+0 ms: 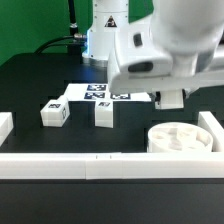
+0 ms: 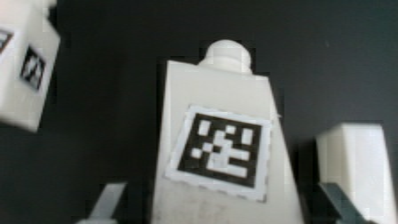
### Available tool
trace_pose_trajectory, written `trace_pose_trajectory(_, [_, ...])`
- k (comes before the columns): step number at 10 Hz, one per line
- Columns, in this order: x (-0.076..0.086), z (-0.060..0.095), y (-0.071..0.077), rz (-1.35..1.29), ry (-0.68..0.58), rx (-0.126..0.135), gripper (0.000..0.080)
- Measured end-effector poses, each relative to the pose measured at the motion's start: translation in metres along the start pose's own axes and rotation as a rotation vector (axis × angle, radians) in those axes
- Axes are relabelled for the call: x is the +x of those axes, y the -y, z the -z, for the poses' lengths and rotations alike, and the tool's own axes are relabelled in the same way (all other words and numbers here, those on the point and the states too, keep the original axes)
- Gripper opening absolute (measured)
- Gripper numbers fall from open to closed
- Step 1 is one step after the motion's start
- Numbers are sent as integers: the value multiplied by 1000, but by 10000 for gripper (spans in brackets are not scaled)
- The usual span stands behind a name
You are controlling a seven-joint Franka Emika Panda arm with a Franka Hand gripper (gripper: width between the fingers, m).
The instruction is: Assemble stool
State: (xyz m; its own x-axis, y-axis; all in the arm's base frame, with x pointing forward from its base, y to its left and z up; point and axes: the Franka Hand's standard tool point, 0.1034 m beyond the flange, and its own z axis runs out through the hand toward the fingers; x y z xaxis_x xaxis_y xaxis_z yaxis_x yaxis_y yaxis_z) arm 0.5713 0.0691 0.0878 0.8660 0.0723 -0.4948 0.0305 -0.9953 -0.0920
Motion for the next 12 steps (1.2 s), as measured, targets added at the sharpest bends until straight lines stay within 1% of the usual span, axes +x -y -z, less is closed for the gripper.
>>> trace_pose_trajectory(1, [-2,10,0,-1,-47,-1,325])
trace_pose_trajectory(2, [9,13,0,-1,-160,-5,325])
trace_pose_trajectory(3, [8,12,-1,-2,-228,-9,325])
trace_pose_trajectory(4, [6,10,-1,-3,-259,-11,325])
trace_pose_trajectory(5, [16,16,-1,5,-356,-21,325])
trace_pose_trajectory(6, [21,22,2,43,-459,-58,325])
trace_pose_trajectory(7, [19,31,7,64,-518,-75,325])
trace_pose_trajectory(8, [21,42,10,63,-582,-69,325])
trace_pose_trajectory(9, [25,48,9,53,-669,-58,325])
trace_pose_trajectory(11, [30,47,8,59,-797,-59,325])
trace_pose_trajectory(12, [31,47,8,71,-875,-64,325])
